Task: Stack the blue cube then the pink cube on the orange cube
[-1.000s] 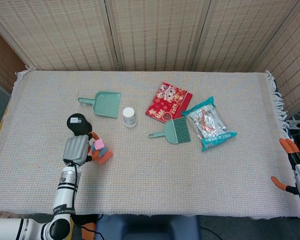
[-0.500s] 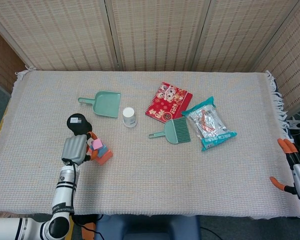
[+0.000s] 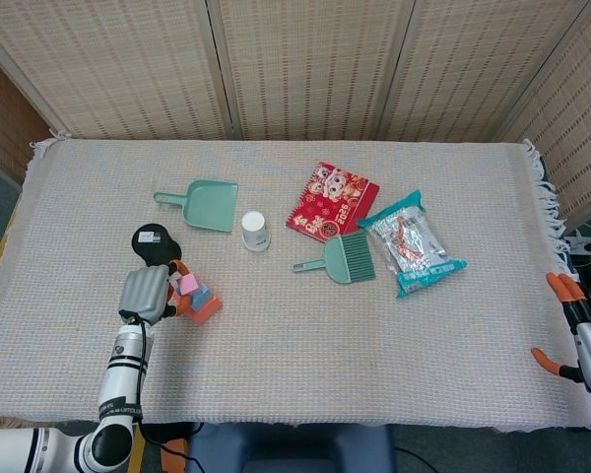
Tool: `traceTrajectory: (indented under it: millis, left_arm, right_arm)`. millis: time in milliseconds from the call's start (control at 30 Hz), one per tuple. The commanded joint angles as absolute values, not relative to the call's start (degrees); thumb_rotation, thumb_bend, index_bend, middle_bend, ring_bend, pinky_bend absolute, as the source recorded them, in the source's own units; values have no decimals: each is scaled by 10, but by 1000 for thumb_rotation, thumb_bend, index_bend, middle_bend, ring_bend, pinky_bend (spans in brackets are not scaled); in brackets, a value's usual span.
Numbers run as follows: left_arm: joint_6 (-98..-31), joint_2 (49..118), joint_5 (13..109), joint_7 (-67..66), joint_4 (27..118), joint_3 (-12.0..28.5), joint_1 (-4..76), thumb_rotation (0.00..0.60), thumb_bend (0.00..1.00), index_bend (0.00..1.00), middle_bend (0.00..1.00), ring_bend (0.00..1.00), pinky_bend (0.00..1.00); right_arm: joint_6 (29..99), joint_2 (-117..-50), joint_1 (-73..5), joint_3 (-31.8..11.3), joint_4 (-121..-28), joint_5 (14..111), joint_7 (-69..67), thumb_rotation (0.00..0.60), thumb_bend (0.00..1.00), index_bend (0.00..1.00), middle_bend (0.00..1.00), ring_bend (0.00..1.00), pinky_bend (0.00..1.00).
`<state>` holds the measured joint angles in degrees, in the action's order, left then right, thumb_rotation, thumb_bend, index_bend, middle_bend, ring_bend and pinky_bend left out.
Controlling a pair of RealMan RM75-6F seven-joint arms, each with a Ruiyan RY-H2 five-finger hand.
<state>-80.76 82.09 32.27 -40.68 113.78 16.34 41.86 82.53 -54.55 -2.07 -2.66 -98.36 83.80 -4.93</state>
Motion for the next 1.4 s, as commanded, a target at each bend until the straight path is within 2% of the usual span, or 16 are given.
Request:
traceTrajectory:
  millis: [33,400,700,800,867,967,1000,1067,1100,1133,1200,1267,1400]
  left_arm:
    - [-807,820,324,-407,1139,162,419,600,348,262,1000,1000,1000]
    - [-807,819,319,-416,1142,159,423,600,348,185,1000,1000,1000]
    - [-803,771,320,-420,1203,144,412,600,351,104,1000,1000,1000]
    - [-786,732,362,-386,1233,123,387,600,351,85,1000,1000,1000]
    - [-769,695,438,-343,1242,88,356,600,350,72,1000,1000,1000]
    - [-780,648,615,-260,1192,8,285,600,349,65,958,988,1000]
    - [-788,643,668,-223,1165,-14,265,600,348,65,890,934,995]
    - [-806,635,769,-130,1074,-66,220,600,348,66,652,674,853]
    - [-815,635,800,-88,1022,-86,199,600,348,66,452,436,648]
    - [-827,641,811,-63,984,-96,182,600,350,67,309,271,464]
    - [-865,668,832,-25,909,-97,150,600,350,68,150,96,265]
    - [-892,690,835,-13,867,-90,128,600,350,77,88,20,189]
    - [-916,686,855,-29,868,-93,105,600,349,69,52,0,158]
  right_arm:
    - [826,-545,-20,-26,-984,838,-50,600,94,0,0,0,0]
    - [828,-544,-19,-26,-983,839,-52,600,94,0,0,0,0]
    - [832,-543,-17,-27,-982,840,-53,600,95,0,0,0,0]
    - [833,-543,-16,-25,-982,842,-53,600,95,0,0,0,0]
    - [834,-543,-16,-24,-983,844,-52,600,94,0,0,0,0]
    - [837,-544,-14,-21,-984,850,-46,600,94,0,0,0,0]
    - [837,-545,-14,-20,-985,852,-42,600,95,0,0,0,0]
    - [837,-548,-14,-18,-986,855,-33,600,94,0,0,0,0]
    - [837,-550,-14,-17,-987,857,-25,600,94,0,0,0,0]
    - [836,-553,-14,-16,-989,858,-20,600,94,0,0,0,0]
    - [834,-557,-15,-13,-991,860,-5,600,94,0,0,0,0]
    - [835,-561,-14,-11,-994,862,9,600,95,0,0,0,0]
    - [838,-570,-14,-7,-995,873,30,600,94,0,0,0,0]
